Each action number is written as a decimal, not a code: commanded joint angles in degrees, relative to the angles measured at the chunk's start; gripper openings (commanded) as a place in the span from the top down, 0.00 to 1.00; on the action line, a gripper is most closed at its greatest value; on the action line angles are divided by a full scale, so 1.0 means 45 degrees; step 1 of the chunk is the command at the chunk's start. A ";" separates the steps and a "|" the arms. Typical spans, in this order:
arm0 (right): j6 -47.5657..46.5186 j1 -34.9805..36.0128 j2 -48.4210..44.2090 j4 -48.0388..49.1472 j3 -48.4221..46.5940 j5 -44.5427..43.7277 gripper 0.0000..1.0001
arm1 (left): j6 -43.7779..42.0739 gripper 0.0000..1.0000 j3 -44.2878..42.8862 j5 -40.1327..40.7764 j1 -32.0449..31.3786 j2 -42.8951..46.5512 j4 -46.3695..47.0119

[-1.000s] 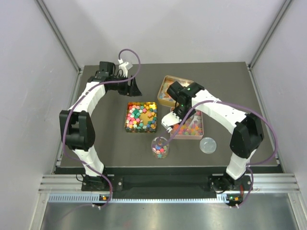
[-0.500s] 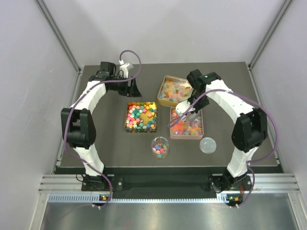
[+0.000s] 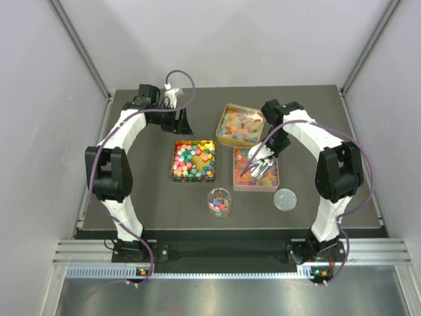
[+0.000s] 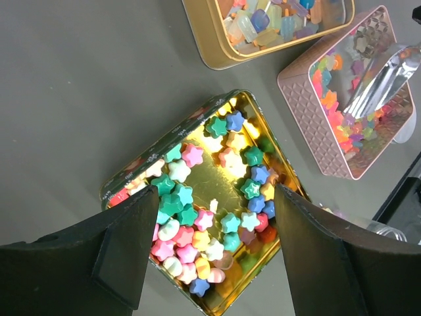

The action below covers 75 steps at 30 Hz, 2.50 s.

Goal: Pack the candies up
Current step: Scoop the fake candies from the storage box.

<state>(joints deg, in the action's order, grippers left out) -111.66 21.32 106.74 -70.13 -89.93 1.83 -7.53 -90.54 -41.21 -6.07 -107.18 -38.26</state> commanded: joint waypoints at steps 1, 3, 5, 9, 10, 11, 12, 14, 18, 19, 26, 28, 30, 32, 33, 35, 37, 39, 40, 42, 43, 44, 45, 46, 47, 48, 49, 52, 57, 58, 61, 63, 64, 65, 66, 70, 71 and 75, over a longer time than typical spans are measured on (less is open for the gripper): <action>-0.2141 -0.0265 0.0478 -0.0198 0.0005 -0.0288 1.00 | -0.0416 0.25 -0.0660 0.0173 0.0059 -0.0206 -0.0131; -0.2044 -0.0246 0.0616 -0.0022 -0.0093 -0.0327 1.00 | -0.0378 0.25 -0.0719 0.0232 0.0059 -0.0187 -0.0150; -0.1927 -0.0207 0.0869 0.0095 -0.0424 -0.0815 1.00 | -0.0280 0.25 -0.0817 0.0213 0.0059 -0.0148 -0.0092; -0.1226 -0.0148 0.1494 -0.0528 -0.1887 -0.1517 1.00 | -0.0007 0.25 -0.0895 0.0057 0.0059 -0.0148 0.0006; -0.1068 -0.0090 0.1785 -0.0877 -0.2625 -0.1828 1.00 | 0.0032 0.25 -0.0953 -0.0002 0.0059 -0.0206 0.0026; -0.1008 0.0007 0.1943 -0.1132 -0.3039 -0.1928 1.00 | 0.0071 0.25 -0.0992 0.0017 0.0059 -0.0226 0.0103; -0.0814 0.0027 0.2118 -0.1347 -0.3778 -0.2064 1.00 | 0.0130 0.25 -0.1012 -0.0021 0.0059 -0.0246 0.0123; -0.0579 0.0241 0.2568 -0.1699 -0.4310 -0.2591 1.00 | 0.0169 0.24 -0.1012 -0.0060 0.0059 -0.0246 0.0163; 0.0143 0.0613 0.2901 -0.1506 -0.4411 -0.3237 1.00 | 0.0169 0.25 -0.0934 -0.0080 0.0059 -0.0149 0.0163; 0.0280 0.0671 0.2863 -0.1409 -0.4275 -0.3276 1.00 | 0.0169 0.25 -0.0895 -0.0100 0.0059 -0.0109 0.0143; 0.1021 0.1529 0.1868 -0.0413 -0.2147 -0.3257 1.00 | -0.0143 0.25 -0.0407 -0.0002 0.0059 0.0476 -0.0013; 0.1431 0.1900 0.1730 -0.0217 -0.1716 -0.3296 1.00 | -0.0182 0.25 -0.0173 0.0075 0.0078 0.0672 -0.0033; 0.2095 0.2116 0.1749 -0.0101 -0.1520 -0.3335 1.00 | -0.0338 0.25 0.0215 0.0251 0.0098 0.0963 -0.0091; 0.2699 0.2410 0.1788 -0.0002 -0.1403 -0.3335 1.00 | -0.0416 0.25 0.0626 0.0564 0.0195 0.1218 0.0005; 0.2896 0.2507 0.1769 0.0056 -0.1364 -0.3316 1.00 | -0.0436 0.25 0.1112 0.0642 0.0370 0.1528 0.0122; 0.3403 0.2761 0.1827 0.0154 -0.1324 -0.3296 1.00 | -0.0397 0.25 0.1486 0.0896 0.0566 0.1784 0.0396; 0.3639 0.2956 0.1924 0.0251 -0.1324 -0.3277 1.00 | -0.0416 0.25 0.1858 0.0994 0.0878 0.2117 0.0416; 0.4030 0.3054 0.2119 0.0233 -0.1595 -0.3064 1.00 | -0.0456 0.25 0.2150 0.0975 0.1073 0.2370 0.0358; 0.4205 0.3055 0.2236 0.0136 -0.1830 -0.2888 1.00 | -0.0475 0.25 0.2229 0.0916 0.1094 0.2449 0.0338; 0.4907 0.3036 0.2858 -0.0565 -0.2883 -0.2168 1.00 | -0.0534 0.25 0.2463 0.0819 0.1113 0.2644 0.0299; 0.5336 0.2900 0.3075 -0.0820 -0.3254 -0.1893 1.00 | -0.0514 0.25 0.2522 0.0780 0.1113 0.2684 0.0319; 0.5475 0.2821 0.3271 -0.1228 -0.3741 -0.1600 1.00 | -0.0456 0.25 0.2562 0.0721 0.1113 0.2742 0.0338; 0.5573 0.2762 0.3389 -0.1213 -0.3765 -0.1172 1.00 | -0.0456 0.25 0.2581 0.0721 0.1113 0.2801 0.0338; 0.5690 0.2685 0.3370 -0.1097 -0.3649 -0.1090 1.00 | -0.0436 0.25 0.2581 0.0721 0.1113 0.2801 0.0338; 0.5691 0.2684 0.3293 -0.0612 -0.3146 -0.1089 1.00 | -0.0455 0.25 0.2581 0.0740 0.1113 0.2840 0.0319; 0.5691 0.2684 0.3021 -0.0414 -0.2831 -0.0992 1.00 | -0.0475 0.25 0.2581 0.0759 0.1113 0.2879 0.0299; 0.5633 0.2684 0.2864 -0.0180 -0.2557 -0.0914 1.00 | -0.0495 0.25 0.2562 0.0760 0.1113 0.2899 0.0319; 0.5302 0.2742 0.2395 0.0309 -0.1581 -0.0815 1.00 | -0.0572 0.25 0.2523 0.0818 0.1113 0.2918 0.0261; 0.4910 0.2703 0.1478 0.0954 0.0022 0.0039 1.00 | -0.0631 0.25 0.2387 0.0818 0.1133 0.2880 0.0221; 0.4833 0.2703 0.1418 0.1090 0.0178 0.0160 1.00 | -0.0631 0.25 0.2367 0.0818 0.1133 0.2899 0.0221; 0.4968 0.2684 0.1261 0.1675 0.0648 0.0394 1.00 | -0.0573 0.25 0.2250 0.0818 0.1133 0.2860 0.0241; 0.5105 0.2645 0.1338 0.1678 0.0416 0.0763 1.00 | -0.0515 0.25 0.2133 0.0857 0.1114 0.2821 0.0318; 0.5337 0.2548 0.1416 0.1639 0.0240 0.1018 1.00 | -0.0476 0.25 0.2113 0.0896 0.1133 0.2840 0.0299; 0.5436 0.2470 0.1514 0.1291 -0.0284 0.1252 1.00 | -0.0456 0.25 0.2016 0.0916 0.1133 0.2802 0.0280; 0.5515 0.2392 0.1805 0.1094 -0.0579 0.1757 1.00 | -0.0456 0.25 0.1996 0.0974 0.1114 0.2820 0.0260; 0.5536 0.1748 0.2257 0.0370 -0.1480 0.2991 1.00 | -0.0747 0.25 0.1898 0.1228 0.1133 0.2782 0.0007; 0.5496 0.1688 0.2257 0.0408 -0.1480 0.3128 1.00 | -0.0807 0.25 0.1801 0.1306 0.1133 0.2724 -0.0052; 0.5476 0.1396 0.2102 0.0545 -0.1364 0.3713 1.00 | -0.1236 0.25 0.1274 0.1540 0.1133 0.2489 -0.0696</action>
<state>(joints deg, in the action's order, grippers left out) -87.20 28.97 116.73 -66.48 -94.56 11.11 -10.24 -80.90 -35.22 -0.97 -96.77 -39.42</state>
